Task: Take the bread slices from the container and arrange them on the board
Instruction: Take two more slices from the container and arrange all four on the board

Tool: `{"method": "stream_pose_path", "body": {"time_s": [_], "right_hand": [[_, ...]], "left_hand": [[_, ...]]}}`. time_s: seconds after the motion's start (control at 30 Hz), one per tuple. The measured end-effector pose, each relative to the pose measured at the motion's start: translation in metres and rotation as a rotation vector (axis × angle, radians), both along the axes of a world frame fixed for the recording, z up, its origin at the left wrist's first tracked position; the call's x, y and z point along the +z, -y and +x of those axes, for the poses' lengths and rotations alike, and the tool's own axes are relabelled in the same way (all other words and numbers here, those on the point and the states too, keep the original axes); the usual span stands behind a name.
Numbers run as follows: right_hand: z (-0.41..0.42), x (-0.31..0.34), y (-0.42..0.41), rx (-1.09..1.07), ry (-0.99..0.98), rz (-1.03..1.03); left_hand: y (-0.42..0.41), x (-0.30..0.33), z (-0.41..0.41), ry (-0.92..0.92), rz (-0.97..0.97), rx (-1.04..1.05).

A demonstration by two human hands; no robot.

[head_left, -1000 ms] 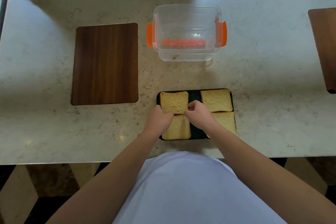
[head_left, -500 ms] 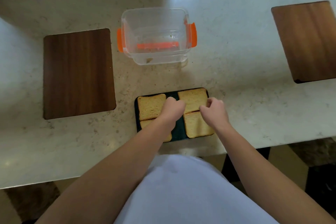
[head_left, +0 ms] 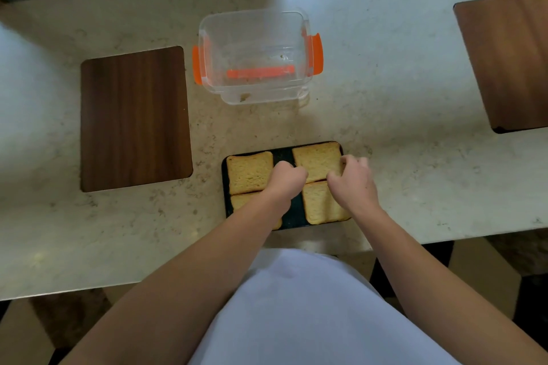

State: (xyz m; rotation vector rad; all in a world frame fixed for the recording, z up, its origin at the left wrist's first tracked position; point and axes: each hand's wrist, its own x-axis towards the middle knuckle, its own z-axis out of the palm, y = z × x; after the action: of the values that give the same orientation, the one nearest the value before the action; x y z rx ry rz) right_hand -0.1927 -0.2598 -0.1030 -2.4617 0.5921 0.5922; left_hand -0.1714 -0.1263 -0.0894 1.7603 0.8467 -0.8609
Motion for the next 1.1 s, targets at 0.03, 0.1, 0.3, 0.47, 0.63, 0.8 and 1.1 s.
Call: {"method": "stream_pose_path", "body": {"time_s": [0.03, 0.1, 0.3, 0.47, 0.63, 0.8, 1.1], "right_hand": [[0.0, 0.0, 0.0, 0.012, 0.003, -0.009], [0.0, 0.001, 0.0, 0.021, 0.009, -0.023], [0.002, 0.001, -0.004, -0.028, -0.024, 0.009], [0.01, 0.003, -0.003, -0.121, -0.054, 0.088], [0.009, 0.005, -0.005, -0.11, -0.059, 0.125], [0.012, 0.004, -0.004, -0.118, -0.054, 0.174], [-0.037, 0.008, 0.039, -0.183, -0.031, 0.247]], "left_hand": [[0.0, 0.0, 0.0, -0.009, 0.008, -0.009], [0.001, 0.001, 0.001, -0.021, 0.012, -0.009], [0.003, -0.001, 0.004, -0.04, -0.003, 0.025], [0.002, 0.001, 0.006, -0.049, -0.016, 0.033], [-0.002, 0.002, 0.005, -0.045, -0.017, 0.06], [-0.001, 0.007, 0.005, -0.011, 0.018, 0.031], [-0.009, 0.004, -0.034, -0.036, -0.02, -0.085]]}}
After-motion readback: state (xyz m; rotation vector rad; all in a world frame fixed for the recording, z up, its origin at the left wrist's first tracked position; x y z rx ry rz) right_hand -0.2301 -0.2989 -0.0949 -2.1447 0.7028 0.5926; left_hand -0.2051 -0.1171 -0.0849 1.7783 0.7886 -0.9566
